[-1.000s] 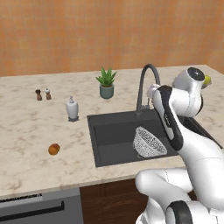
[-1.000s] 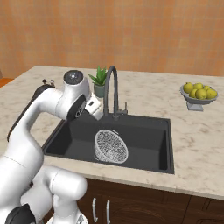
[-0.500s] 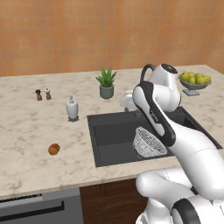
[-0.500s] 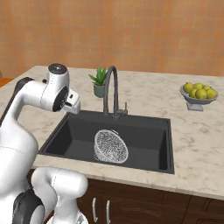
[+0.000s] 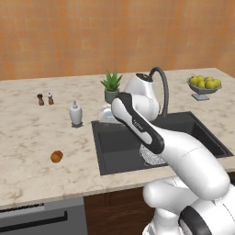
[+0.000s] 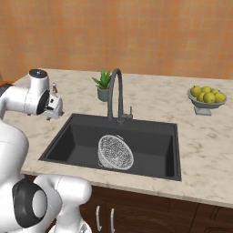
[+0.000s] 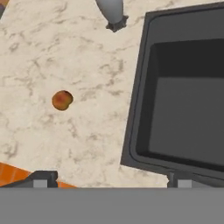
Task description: Put the colander in the sink, put the peach in the colander, and turn on the sink faucet and pour water over the colander.
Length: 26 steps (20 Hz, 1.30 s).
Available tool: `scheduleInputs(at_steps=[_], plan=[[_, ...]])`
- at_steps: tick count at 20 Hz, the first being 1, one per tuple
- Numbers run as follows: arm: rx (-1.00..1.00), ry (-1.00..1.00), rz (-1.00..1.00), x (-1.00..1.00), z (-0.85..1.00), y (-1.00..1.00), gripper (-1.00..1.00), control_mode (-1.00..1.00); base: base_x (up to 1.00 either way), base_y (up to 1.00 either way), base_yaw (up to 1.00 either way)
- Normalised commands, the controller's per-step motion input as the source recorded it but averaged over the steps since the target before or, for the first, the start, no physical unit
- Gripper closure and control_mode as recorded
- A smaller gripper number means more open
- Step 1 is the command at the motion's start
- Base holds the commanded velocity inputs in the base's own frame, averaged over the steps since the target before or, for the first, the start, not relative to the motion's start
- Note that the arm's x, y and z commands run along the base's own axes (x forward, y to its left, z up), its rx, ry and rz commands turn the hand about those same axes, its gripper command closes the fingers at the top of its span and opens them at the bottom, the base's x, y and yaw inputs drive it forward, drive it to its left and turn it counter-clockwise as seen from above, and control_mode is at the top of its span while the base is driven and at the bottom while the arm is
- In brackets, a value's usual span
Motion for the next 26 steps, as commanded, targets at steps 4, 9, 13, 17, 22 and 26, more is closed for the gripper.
scheduleInputs(at_steps=[4,9,13,17,22,26], plan=[[0.00,-0.01,0.00,-0.31,-0.41,0.86,-1.00,-1.00,0.00,0.00,0.00],[-0.04,0.05,0.00,-0.06,-0.26,0.76,-1.00,-1.00,0.00,0.00,0.00],[-0.13,0.14,-0.04,0.01,-0.18,0.92,-1.00,-1.00,0.00,0.00,0.00],[-0.11,0.12,-0.06,0.03,-0.16,0.83,-1.00,-1.00,0.00,0.00,0.00],[-0.06,0.02,-0.10,0.17,-0.22,0.27,-1.00,-1.00,0.00,0.00,0.00],[0.00,0.03,-0.13,0.26,-0.37,0.01,-1.00,-1.00,0.00,0.00,0.00]])
